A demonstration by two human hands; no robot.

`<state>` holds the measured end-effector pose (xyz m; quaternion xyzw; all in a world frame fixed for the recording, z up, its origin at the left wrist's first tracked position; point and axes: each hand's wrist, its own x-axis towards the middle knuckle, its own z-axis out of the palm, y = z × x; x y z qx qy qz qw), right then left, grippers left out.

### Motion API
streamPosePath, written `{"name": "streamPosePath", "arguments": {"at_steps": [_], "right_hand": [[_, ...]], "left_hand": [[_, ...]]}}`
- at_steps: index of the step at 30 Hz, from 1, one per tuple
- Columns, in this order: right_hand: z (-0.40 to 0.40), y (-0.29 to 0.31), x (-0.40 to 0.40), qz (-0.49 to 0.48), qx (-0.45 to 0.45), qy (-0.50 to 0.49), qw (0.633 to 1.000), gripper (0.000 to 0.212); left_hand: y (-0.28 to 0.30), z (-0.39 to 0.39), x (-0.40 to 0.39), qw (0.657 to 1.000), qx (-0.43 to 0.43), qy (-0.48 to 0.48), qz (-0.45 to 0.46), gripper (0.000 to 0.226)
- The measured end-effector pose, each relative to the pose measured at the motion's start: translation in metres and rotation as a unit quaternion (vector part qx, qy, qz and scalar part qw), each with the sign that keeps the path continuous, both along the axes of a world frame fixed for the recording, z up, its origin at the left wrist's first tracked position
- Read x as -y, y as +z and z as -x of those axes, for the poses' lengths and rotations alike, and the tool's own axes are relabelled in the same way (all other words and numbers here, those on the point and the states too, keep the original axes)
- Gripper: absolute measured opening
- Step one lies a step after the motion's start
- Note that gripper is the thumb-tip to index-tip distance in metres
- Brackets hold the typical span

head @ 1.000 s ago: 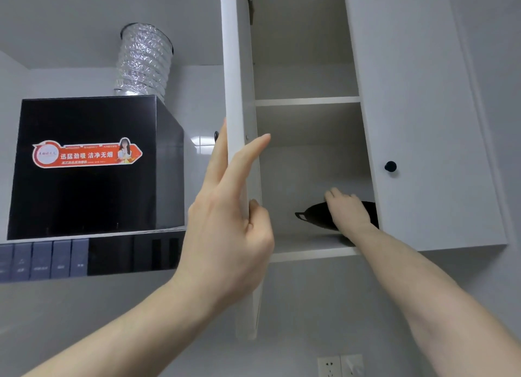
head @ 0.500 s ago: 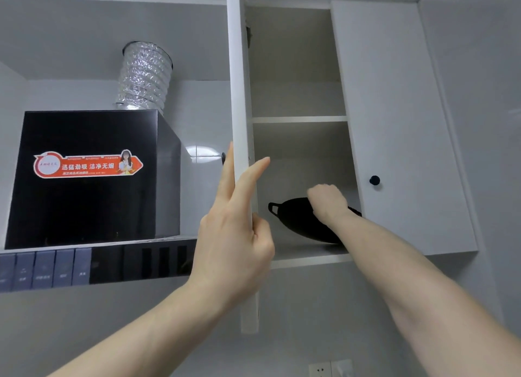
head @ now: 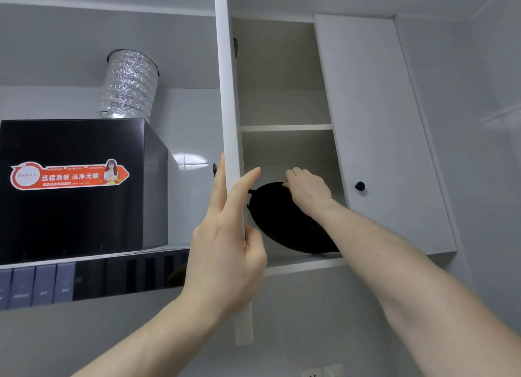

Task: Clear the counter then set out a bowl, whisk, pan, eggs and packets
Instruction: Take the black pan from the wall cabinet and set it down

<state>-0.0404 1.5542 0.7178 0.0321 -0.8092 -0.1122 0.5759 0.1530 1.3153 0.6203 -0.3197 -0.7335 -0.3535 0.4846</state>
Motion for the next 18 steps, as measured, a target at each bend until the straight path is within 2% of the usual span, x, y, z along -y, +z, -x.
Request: {"name": "streamPosePath", "arguments": {"at_steps": [5, 12, 18], "right_hand": [[-0.007, -0.003, -0.007, -0.047, 0.089, -0.010, 0.995, 0.015], [-0.012, 0.002, 0.000, -0.097, 0.137, -0.024, 0.986, 0.028], [-0.013, -0.001, 0.023, -0.104, 0.209, -0.050, 0.971, 0.026]], "left_hand": [[-0.001, 0.003, 0.000, 1.000, -0.009, -0.006, -0.003, 0.082], [-0.001, 0.004, 0.001, 1.000, -0.005, 0.005, 0.003, 0.080], [-0.001, 0.006, 0.002, 1.000, -0.004, -0.009, 0.005, 0.081]]}}
